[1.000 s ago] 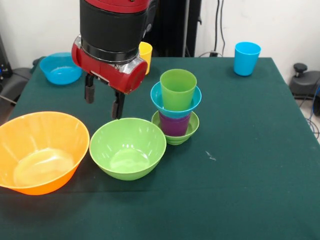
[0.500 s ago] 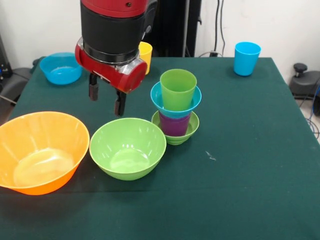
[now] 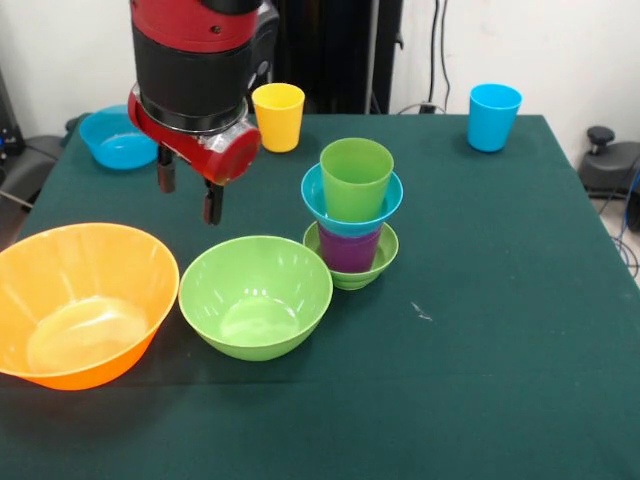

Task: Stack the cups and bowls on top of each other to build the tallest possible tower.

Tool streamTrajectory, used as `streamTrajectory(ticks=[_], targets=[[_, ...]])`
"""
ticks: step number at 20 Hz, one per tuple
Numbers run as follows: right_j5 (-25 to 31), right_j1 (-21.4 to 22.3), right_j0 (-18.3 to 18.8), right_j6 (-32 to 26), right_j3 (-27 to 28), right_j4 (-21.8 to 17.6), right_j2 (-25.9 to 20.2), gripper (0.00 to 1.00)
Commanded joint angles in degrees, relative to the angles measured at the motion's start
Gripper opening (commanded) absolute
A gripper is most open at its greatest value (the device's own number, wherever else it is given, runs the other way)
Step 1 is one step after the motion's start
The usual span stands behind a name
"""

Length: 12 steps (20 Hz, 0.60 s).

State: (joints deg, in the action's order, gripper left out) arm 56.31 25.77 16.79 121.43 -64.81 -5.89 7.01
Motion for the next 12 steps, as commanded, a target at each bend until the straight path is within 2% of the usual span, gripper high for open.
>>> streamTrajectory(ticks=[1,12], targets=[[-6.6,-1.8,0.1,7.1,-8.8,0.7,-2.3,1.0],[-13.0,-2.7,-0.5,9.2,-12.6,3.9,-3.4,1.0]])
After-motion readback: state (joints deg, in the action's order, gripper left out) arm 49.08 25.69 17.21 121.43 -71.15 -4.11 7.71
